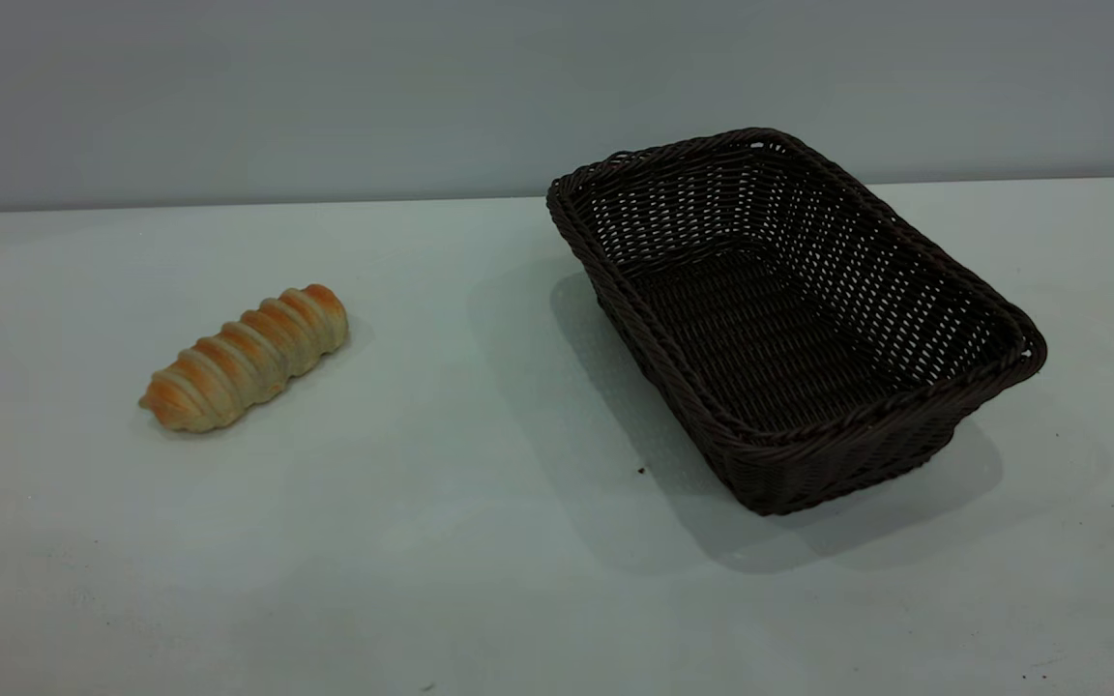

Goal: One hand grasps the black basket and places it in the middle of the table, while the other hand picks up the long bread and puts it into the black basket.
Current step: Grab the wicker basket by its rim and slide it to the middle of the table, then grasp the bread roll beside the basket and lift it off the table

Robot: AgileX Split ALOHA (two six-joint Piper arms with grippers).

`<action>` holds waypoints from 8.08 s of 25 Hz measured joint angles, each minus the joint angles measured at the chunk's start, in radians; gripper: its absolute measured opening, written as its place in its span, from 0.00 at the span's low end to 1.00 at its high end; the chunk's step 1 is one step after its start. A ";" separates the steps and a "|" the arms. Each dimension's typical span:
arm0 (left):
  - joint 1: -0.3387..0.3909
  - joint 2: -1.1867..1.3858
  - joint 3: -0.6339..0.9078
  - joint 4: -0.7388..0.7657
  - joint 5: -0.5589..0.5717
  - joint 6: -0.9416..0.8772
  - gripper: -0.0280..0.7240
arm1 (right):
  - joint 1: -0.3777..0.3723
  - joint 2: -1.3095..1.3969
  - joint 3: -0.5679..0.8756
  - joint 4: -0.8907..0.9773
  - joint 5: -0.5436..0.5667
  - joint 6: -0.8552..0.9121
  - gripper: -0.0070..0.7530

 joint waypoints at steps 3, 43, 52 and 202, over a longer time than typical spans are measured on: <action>0.000 0.000 0.000 0.000 0.000 0.000 0.77 | 0.000 0.000 0.000 0.000 0.000 0.000 0.54; 0.000 0.000 0.000 0.023 0.000 0.005 0.77 | 0.000 0.000 0.000 0.000 0.000 0.000 0.54; 0.000 0.001 -0.016 -0.007 -0.131 0.015 0.77 | 0.000 0.025 -0.003 0.024 -0.009 -0.016 0.54; 0.000 1.097 -0.246 -0.226 -0.425 0.286 0.77 | 0.302 1.483 -1.027 -0.059 0.099 0.153 0.59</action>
